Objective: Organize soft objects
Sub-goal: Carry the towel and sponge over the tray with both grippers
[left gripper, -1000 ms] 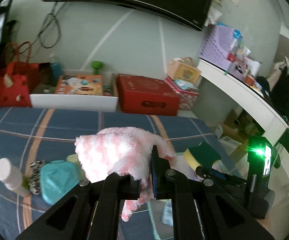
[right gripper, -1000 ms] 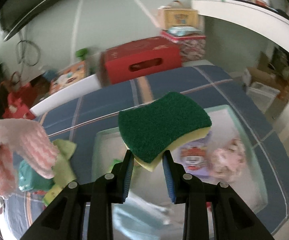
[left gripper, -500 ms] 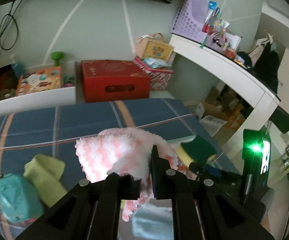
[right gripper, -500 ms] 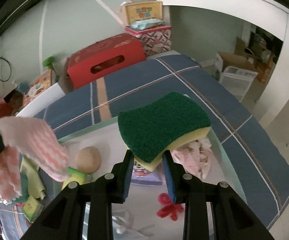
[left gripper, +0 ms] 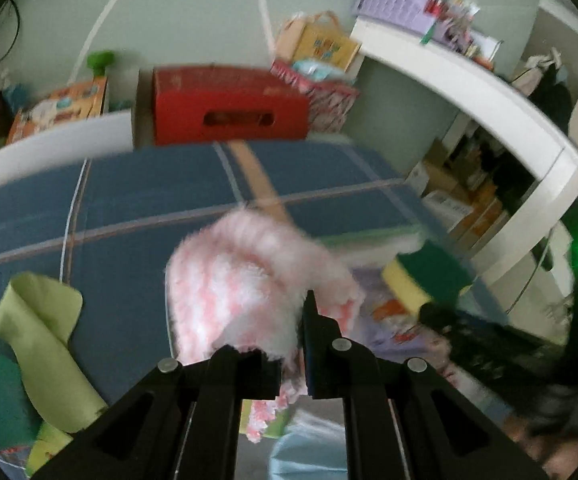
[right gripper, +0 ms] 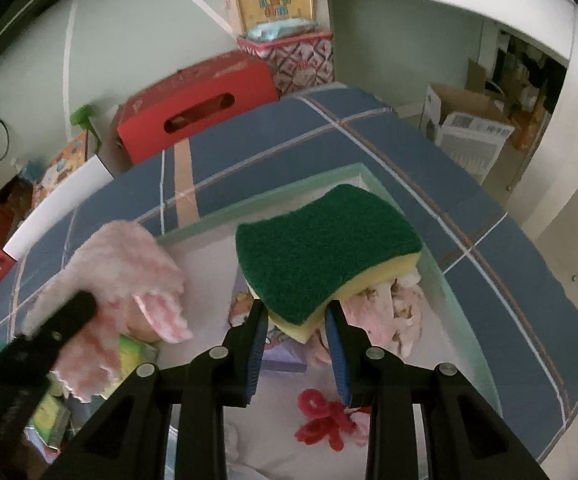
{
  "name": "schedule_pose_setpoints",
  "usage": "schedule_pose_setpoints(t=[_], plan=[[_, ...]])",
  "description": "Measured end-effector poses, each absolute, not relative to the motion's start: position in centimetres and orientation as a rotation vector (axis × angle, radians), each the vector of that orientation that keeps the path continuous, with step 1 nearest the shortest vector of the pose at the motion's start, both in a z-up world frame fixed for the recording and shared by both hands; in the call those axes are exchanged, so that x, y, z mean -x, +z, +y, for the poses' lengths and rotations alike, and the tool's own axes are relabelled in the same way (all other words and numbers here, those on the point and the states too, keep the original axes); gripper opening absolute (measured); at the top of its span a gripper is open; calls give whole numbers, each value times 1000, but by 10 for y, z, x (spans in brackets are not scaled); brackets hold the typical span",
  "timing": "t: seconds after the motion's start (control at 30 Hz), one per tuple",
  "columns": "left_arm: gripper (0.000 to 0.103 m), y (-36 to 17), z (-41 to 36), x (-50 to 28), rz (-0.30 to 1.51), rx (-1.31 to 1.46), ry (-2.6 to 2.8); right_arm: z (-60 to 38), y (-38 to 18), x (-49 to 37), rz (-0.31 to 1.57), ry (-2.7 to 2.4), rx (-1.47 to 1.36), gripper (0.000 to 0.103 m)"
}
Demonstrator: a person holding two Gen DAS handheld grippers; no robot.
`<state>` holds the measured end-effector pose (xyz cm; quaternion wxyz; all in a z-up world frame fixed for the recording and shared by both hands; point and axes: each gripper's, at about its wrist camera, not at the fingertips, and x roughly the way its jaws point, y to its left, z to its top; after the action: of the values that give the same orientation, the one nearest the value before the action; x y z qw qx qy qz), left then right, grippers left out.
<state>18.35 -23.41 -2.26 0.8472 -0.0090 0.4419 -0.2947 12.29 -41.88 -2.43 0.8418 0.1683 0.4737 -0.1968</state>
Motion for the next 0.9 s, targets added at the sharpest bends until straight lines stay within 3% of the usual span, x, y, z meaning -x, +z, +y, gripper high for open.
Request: schedule_pose_setpoints(t=[0.2, 0.9], plan=[[9, -51, -234, -188, 1010, 1, -591, -419, -29, -122, 1012, -420, -356, 32], [10, -44, -234, -178, 1055, -59, -585, -416, -31, -121, 1043, -425, -344, 32]])
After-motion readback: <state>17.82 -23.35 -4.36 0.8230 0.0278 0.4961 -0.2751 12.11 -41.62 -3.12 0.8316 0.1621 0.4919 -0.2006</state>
